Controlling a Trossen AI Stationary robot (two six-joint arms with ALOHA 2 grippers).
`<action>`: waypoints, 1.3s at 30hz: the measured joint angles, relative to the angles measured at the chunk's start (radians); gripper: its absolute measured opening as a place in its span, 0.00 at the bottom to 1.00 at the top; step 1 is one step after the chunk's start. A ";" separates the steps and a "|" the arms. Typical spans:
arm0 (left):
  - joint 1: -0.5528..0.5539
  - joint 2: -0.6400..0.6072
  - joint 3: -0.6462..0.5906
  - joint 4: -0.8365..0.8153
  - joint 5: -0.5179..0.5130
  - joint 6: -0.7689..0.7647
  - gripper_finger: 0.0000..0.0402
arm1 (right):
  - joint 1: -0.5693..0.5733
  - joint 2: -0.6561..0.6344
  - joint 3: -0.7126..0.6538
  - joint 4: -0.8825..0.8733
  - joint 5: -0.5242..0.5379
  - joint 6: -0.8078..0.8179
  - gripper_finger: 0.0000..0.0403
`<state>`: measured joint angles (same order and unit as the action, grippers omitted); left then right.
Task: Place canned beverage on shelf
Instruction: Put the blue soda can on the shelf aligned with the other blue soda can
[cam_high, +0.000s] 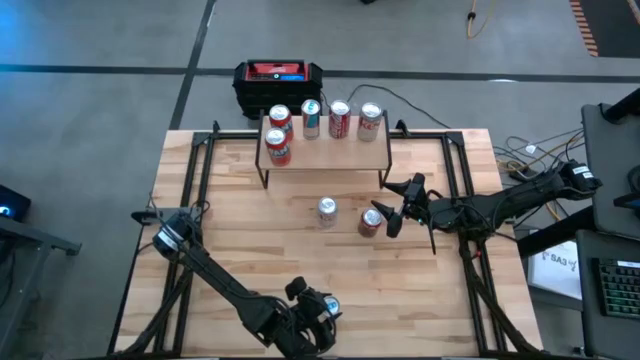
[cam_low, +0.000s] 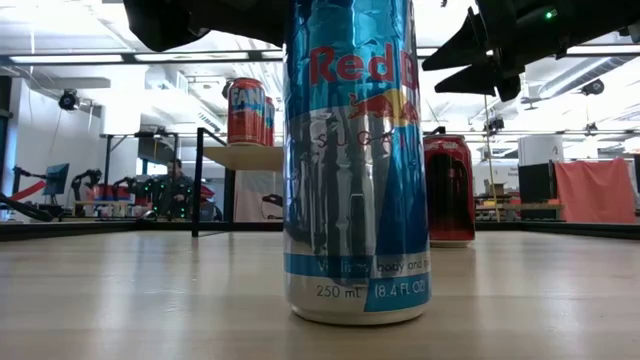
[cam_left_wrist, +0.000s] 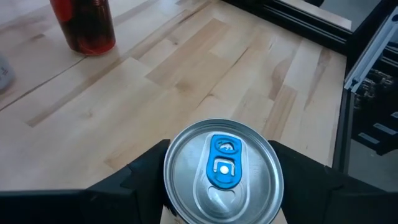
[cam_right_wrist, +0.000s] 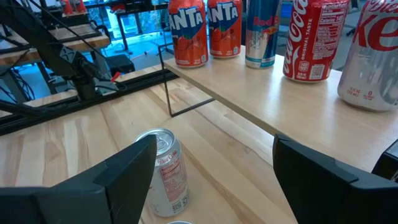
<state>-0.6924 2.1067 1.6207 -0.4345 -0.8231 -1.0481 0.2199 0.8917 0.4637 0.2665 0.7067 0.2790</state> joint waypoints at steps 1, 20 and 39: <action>0.002 0.000 0.000 0.005 0.006 0.000 0.55 | 0.000 0.000 0.000 0.000 0.000 0.000 0.74; 0.017 0.000 -0.002 0.052 0.058 -0.026 0.62 | 0.000 0.000 0.000 0.000 0.000 0.000 0.74; 0.096 -0.001 0.344 -0.482 0.031 0.171 0.56 | 0.000 0.000 0.000 0.000 0.000 0.000 0.74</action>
<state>-0.5961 2.1057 1.9652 -0.9169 -0.7919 -0.8775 0.2202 0.8917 0.4637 0.2665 0.7063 0.2790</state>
